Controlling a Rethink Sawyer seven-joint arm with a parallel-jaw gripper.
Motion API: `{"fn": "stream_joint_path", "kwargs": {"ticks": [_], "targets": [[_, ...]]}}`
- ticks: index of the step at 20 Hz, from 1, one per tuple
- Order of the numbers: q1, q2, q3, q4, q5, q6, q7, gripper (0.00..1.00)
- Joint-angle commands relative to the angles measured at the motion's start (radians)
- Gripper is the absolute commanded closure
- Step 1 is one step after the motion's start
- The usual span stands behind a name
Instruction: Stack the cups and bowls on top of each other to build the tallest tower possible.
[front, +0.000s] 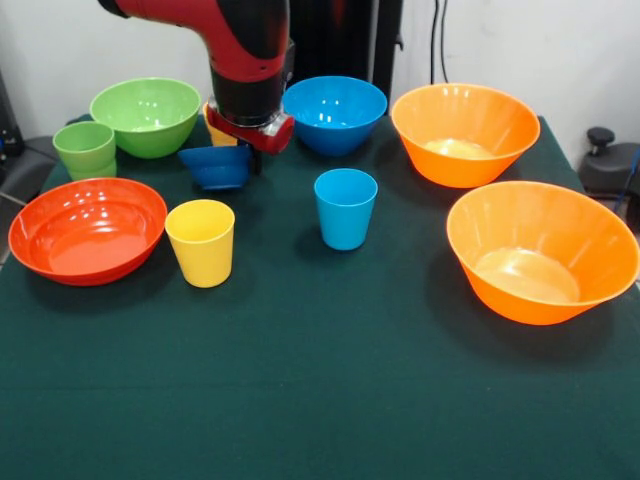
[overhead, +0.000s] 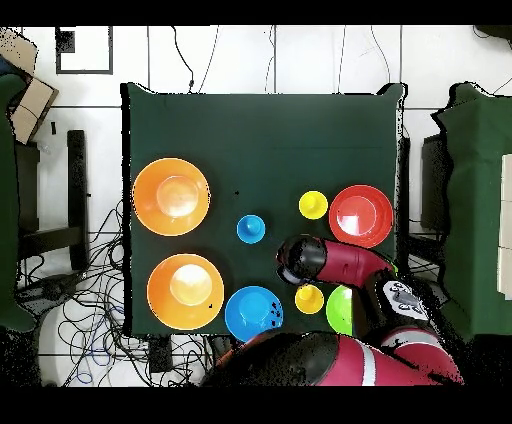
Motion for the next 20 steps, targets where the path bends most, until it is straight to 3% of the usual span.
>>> {"fn": "stream_joint_path", "kwargs": {"ticks": [1, 20], "targets": [[-0.096, -0.04, 0.116, 0.053, -0.053, 0.021, -0.106, 1.0], [-0.076, -0.037, 0.135, 0.029, -0.057, 0.034, -0.065, 1.0]]}}
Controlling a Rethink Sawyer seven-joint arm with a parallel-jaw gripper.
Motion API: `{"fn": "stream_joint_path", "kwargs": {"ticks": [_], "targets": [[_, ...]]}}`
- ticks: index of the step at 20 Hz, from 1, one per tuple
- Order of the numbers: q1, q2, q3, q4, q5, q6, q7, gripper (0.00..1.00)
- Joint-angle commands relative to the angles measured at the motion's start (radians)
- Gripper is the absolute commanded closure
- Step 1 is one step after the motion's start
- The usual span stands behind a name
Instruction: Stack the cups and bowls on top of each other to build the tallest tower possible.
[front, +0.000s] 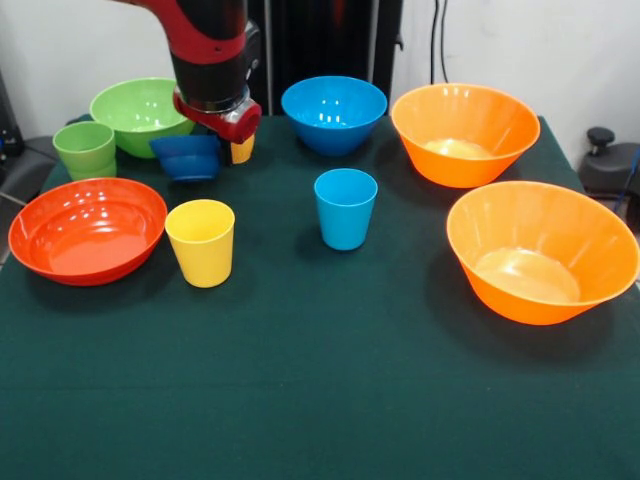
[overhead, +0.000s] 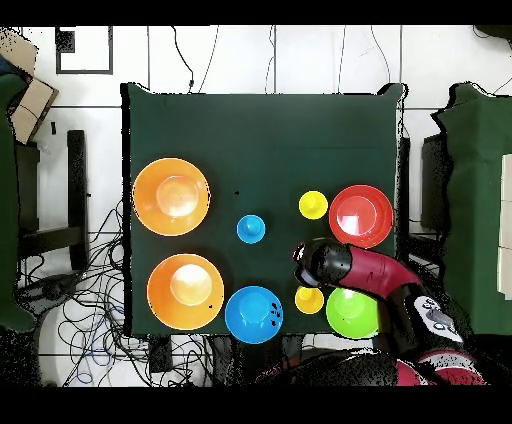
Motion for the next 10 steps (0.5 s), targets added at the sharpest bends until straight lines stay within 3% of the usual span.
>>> {"fn": "stream_joint_path", "kwargs": {"ticks": [1, 10], "targets": [[0.025, 0.012, 0.109, 0.009, -0.052, 0.034, -0.064, 1.0], [0.047, 0.015, 0.118, -0.028, -0.036, 0.073, -0.061, 1.0]]}}
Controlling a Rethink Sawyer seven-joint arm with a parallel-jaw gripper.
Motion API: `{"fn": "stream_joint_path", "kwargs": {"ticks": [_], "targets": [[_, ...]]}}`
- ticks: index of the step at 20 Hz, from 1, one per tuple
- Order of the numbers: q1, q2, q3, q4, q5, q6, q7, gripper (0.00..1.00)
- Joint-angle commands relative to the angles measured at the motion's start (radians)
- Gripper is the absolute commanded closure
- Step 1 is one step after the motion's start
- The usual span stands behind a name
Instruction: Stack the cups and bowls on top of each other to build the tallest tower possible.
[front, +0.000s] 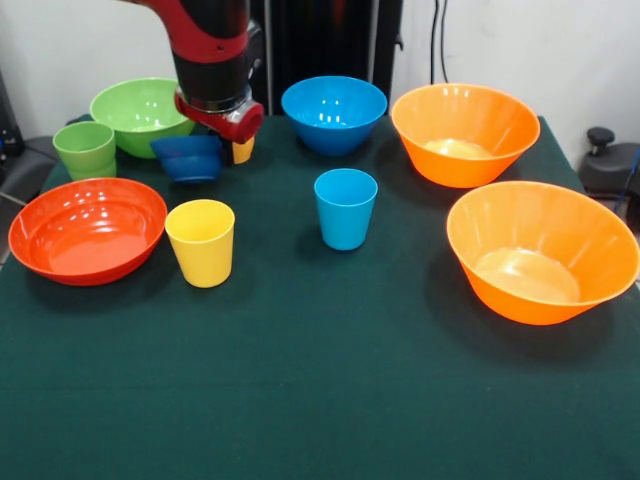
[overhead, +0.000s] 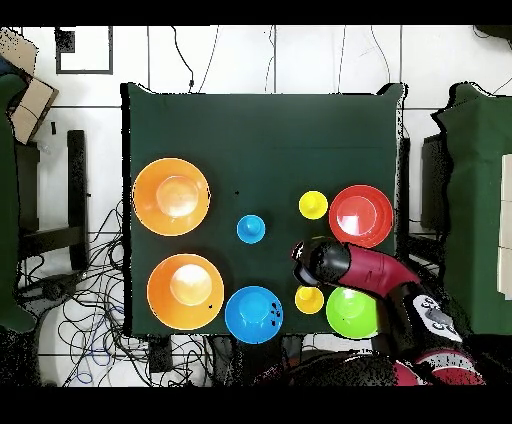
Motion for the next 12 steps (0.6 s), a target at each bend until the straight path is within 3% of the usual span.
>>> {"fn": "stream_joint_path", "kwargs": {"ticks": [1, 12], "targets": [[0.045, 0.021, 0.112, -0.031, -0.034, 0.077, -0.061, 1.0], [0.07, 0.016, 0.117, -0.084, -0.016, 0.135, -0.062, 1.0]]}}
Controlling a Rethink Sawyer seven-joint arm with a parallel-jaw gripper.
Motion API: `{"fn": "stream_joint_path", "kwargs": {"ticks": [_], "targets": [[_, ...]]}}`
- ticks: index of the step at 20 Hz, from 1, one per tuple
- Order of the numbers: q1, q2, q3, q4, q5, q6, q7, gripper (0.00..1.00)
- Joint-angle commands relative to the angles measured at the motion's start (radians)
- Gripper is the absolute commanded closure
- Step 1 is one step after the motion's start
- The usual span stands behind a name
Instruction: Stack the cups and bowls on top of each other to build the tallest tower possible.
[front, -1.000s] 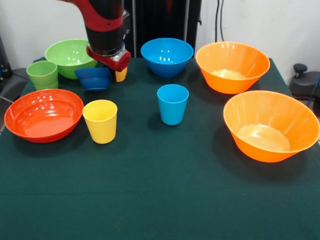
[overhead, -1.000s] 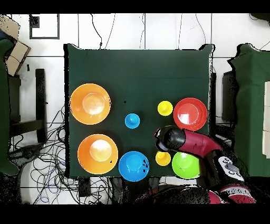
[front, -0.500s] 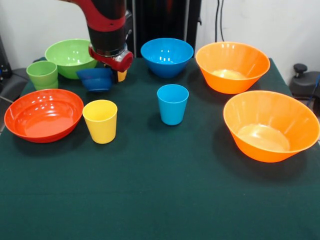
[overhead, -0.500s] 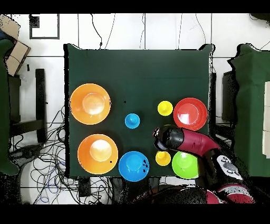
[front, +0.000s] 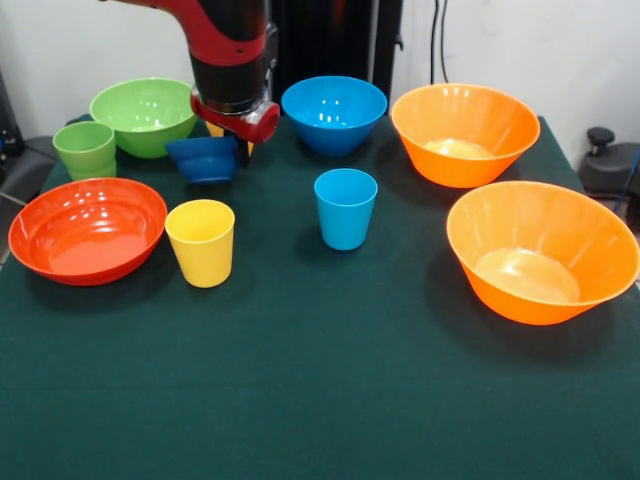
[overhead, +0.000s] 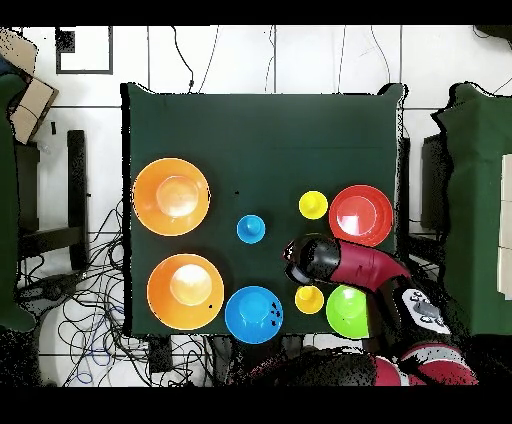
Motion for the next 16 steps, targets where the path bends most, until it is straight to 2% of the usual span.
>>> {"fn": "stream_joint_path", "kwargs": {"ticks": [1, 11, 16], "targets": [[0.037, 0.013, 0.109, -0.082, -0.015, 0.108, -0.062, 1.0], [0.035, 0.003, 0.113, -0.084, -0.016, 0.116, -0.067, 1.0], [0.038, -0.008, 0.12, -0.109, -0.01, 0.157, -0.075, 1.0]]}}
